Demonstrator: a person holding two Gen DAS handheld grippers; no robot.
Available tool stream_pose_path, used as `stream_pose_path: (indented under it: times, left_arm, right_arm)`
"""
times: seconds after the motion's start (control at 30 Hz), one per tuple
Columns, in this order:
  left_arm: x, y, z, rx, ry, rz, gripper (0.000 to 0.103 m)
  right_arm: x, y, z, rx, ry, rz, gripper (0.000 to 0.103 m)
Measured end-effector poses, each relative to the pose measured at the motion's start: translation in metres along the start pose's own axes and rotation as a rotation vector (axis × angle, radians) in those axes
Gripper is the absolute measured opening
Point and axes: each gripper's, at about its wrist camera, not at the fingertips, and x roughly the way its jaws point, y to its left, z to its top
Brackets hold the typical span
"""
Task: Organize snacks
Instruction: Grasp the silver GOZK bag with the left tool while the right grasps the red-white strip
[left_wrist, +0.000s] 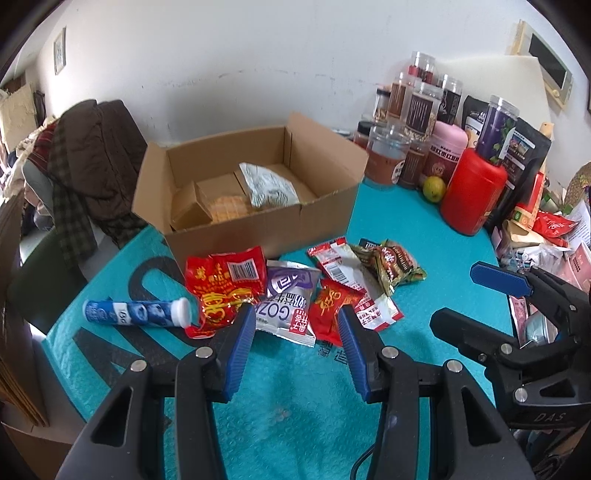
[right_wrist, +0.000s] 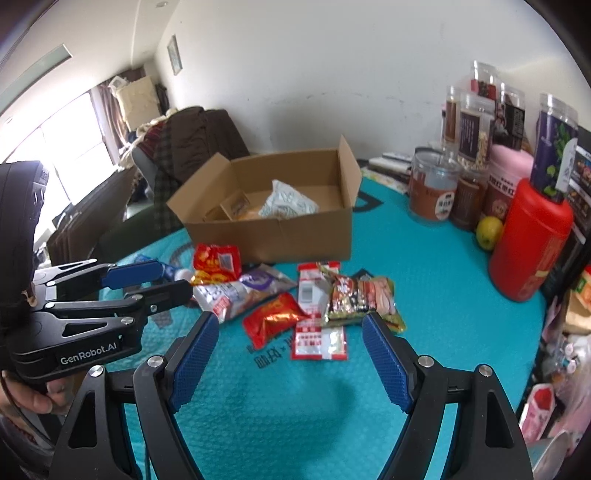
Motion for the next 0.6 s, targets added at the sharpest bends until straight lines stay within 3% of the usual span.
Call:
stream_pose_path:
  times: [0.6]
  left_arm:
    - [0.066, 0.015, 0.003, -0.027, 0.117, -0.014, 0.046]
  right_arm:
    - [0.063, -0.019, -0.012, 0.026, 0.118, -0.04, 0.081]
